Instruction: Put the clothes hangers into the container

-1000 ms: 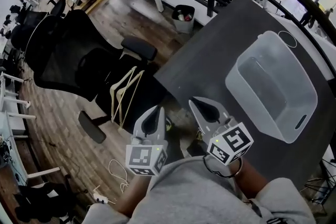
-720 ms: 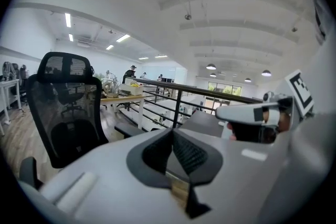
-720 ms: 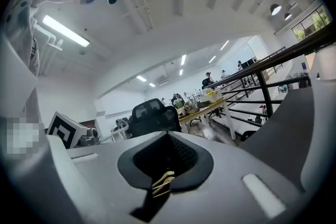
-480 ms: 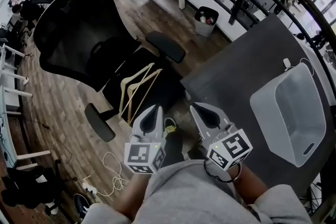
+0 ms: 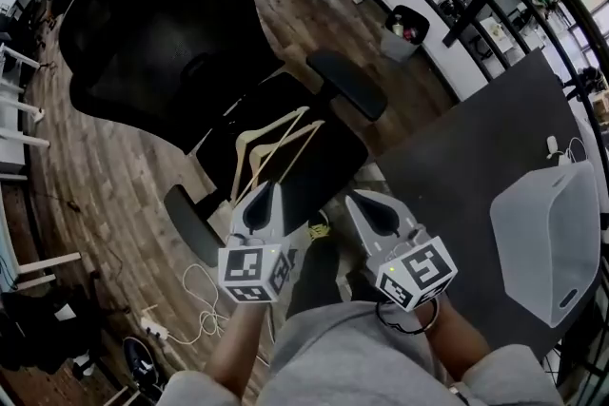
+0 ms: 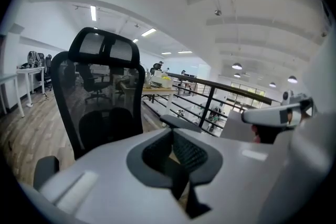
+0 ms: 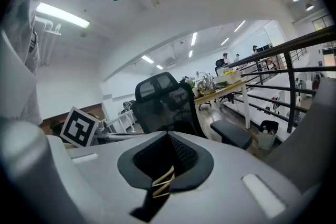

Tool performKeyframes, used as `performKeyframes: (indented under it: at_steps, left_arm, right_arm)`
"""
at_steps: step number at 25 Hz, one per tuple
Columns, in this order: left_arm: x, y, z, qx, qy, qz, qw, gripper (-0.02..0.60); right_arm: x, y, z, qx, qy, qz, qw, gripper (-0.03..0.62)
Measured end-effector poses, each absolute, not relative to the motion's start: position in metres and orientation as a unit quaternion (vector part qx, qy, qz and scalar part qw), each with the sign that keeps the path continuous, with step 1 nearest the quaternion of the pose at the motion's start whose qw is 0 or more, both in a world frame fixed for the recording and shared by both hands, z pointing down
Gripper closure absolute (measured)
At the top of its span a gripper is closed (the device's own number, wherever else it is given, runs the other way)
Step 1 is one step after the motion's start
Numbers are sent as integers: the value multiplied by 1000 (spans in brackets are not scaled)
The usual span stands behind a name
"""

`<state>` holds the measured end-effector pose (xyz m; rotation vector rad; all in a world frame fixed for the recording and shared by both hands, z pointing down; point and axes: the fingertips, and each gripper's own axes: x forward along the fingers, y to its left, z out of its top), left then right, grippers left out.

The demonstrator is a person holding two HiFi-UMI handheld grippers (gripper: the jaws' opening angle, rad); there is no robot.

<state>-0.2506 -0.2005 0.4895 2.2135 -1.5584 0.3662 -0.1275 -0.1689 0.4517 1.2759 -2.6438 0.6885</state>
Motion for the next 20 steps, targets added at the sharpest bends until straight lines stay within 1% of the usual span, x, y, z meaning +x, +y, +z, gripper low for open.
performKeyframes:
  at_steps: [3, 7, 8, 9, 12, 14, 15, 17, 20]
  left_arm:
    - [-284, -228, 527, 782, -565, 165, 204, 571]
    - [-327, -269, 598, 752, -577, 240, 209, 568]
    - [-338, -277, 618, 742, -579, 257, 219, 556]
    - [-349, -282, 637, 730, -582, 271, 233, 518]
    - [-375, -297, 690, 696, -590, 288, 291, 470]
    - [-389, -307, 723, 675, -595, 298, 318, 458]
    - [-396, -312, 738, 666, -598, 305, 325, 427]
    - [-411, -318, 768, 650, -603, 321, 333, 396]
    - [-429, -320, 817, 630, -595, 362, 342, 378]
  right_arm:
    - [-153, -188, 475, 418, -873, 238, 80, 595]
    - [-177, -218, 502, 415, -871, 247, 92, 594]
    - [-184, -224, 508, 412, -871, 250, 95, 595]
    - [-192, -229, 514, 408, -872, 253, 98, 594]
    - [-213, -237, 534, 398, -873, 260, 110, 594]
    - [-224, -241, 547, 393, -872, 267, 118, 594]
    - [-228, -242, 553, 392, -871, 270, 121, 594]
    - [-235, -241, 565, 389, -869, 279, 125, 594]
    - [-242, -236, 584, 383, -865, 294, 139, 594]
